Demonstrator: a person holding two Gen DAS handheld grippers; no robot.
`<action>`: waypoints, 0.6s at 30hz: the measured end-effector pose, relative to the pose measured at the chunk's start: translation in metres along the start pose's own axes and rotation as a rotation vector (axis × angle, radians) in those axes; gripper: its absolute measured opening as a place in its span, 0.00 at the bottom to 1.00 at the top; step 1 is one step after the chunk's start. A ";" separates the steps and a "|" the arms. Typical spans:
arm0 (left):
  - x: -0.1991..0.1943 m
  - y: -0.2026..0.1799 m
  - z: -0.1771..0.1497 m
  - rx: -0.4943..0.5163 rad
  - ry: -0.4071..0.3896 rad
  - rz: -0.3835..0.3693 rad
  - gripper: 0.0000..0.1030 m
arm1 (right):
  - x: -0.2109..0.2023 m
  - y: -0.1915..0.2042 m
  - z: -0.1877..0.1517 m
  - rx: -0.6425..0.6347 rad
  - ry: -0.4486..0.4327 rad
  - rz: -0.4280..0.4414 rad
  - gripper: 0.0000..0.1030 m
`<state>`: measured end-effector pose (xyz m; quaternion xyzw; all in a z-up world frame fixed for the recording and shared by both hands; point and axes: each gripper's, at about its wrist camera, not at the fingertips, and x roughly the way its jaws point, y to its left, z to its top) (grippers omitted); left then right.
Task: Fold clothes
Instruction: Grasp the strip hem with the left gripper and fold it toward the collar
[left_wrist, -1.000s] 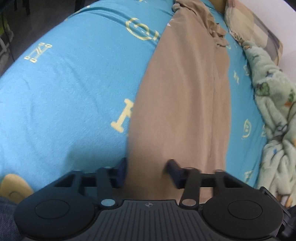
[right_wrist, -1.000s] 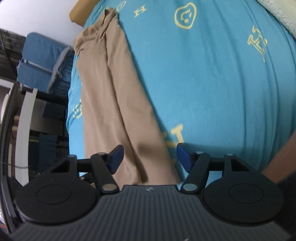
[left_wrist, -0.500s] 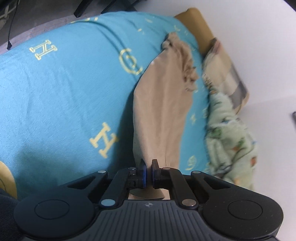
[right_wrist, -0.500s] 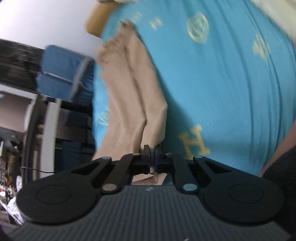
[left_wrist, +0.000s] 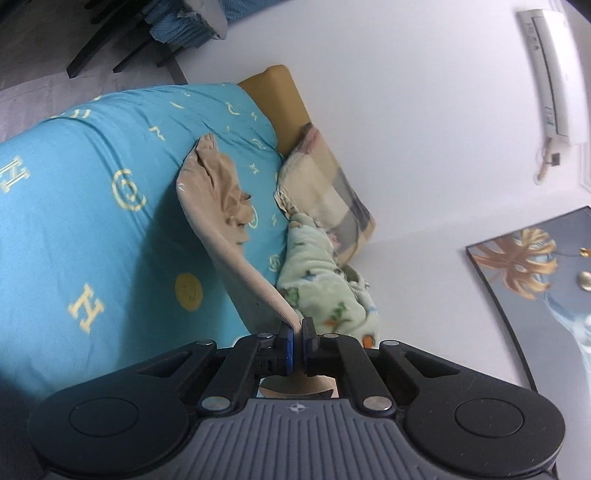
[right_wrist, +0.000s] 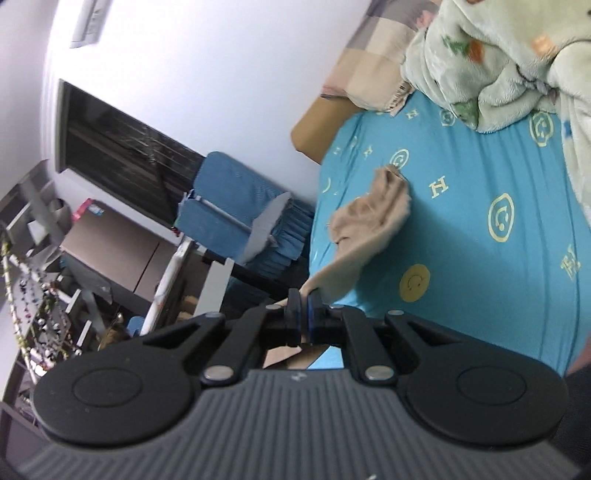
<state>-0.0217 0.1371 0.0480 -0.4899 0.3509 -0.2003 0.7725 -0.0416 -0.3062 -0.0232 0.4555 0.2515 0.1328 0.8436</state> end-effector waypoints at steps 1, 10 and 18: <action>-0.007 0.002 -0.009 0.007 0.001 0.001 0.04 | -0.008 -0.002 -0.006 -0.004 0.002 0.002 0.06; 0.016 0.042 -0.013 -0.015 0.022 0.067 0.04 | 0.015 -0.033 -0.018 0.102 0.013 -0.036 0.07; 0.113 0.046 0.058 0.074 -0.020 0.143 0.05 | 0.107 -0.049 0.022 0.076 -0.042 -0.099 0.07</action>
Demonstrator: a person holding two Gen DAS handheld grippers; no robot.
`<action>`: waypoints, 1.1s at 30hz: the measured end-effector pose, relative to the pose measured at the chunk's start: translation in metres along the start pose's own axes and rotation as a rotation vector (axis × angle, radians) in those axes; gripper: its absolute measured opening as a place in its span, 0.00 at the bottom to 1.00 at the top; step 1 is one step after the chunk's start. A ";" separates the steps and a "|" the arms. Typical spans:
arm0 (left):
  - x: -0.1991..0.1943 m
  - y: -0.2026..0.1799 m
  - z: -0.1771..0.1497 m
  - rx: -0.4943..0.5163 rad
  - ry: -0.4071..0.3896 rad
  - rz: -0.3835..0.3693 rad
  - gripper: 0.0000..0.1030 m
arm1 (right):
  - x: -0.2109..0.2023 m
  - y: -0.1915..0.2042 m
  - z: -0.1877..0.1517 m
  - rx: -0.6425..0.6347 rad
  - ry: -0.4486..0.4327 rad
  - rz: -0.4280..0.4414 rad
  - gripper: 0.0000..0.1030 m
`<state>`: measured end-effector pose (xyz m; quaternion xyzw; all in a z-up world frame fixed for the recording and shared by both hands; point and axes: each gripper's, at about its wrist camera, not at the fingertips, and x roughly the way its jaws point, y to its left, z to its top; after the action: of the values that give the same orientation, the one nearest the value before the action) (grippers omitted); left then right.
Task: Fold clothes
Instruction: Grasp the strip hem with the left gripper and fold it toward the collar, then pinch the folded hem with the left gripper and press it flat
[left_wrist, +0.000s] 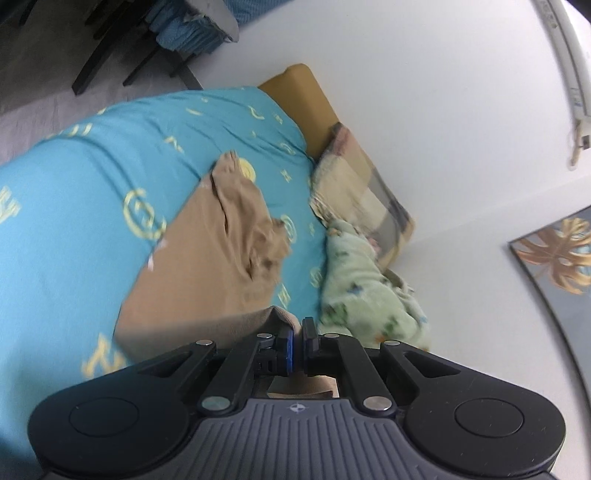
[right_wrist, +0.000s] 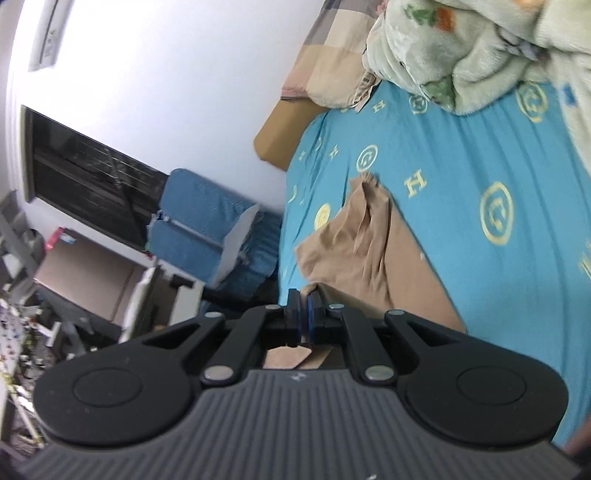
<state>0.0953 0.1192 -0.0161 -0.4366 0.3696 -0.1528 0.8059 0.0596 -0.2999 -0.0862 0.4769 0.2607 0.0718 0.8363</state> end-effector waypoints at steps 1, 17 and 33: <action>0.014 0.000 0.008 0.022 -0.009 0.014 0.05 | 0.014 0.000 0.005 -0.023 -0.003 -0.015 0.07; 0.206 0.059 0.050 0.357 0.007 0.266 0.05 | 0.179 -0.057 0.023 -0.328 0.063 -0.219 0.08; 0.144 0.004 0.007 0.644 -0.081 0.319 0.76 | 0.132 -0.014 -0.001 -0.571 -0.037 -0.225 0.87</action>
<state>0.1977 0.0432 -0.0832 -0.1027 0.3337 -0.1166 0.9298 0.1694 -0.2581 -0.1471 0.1920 0.2659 0.0406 0.9438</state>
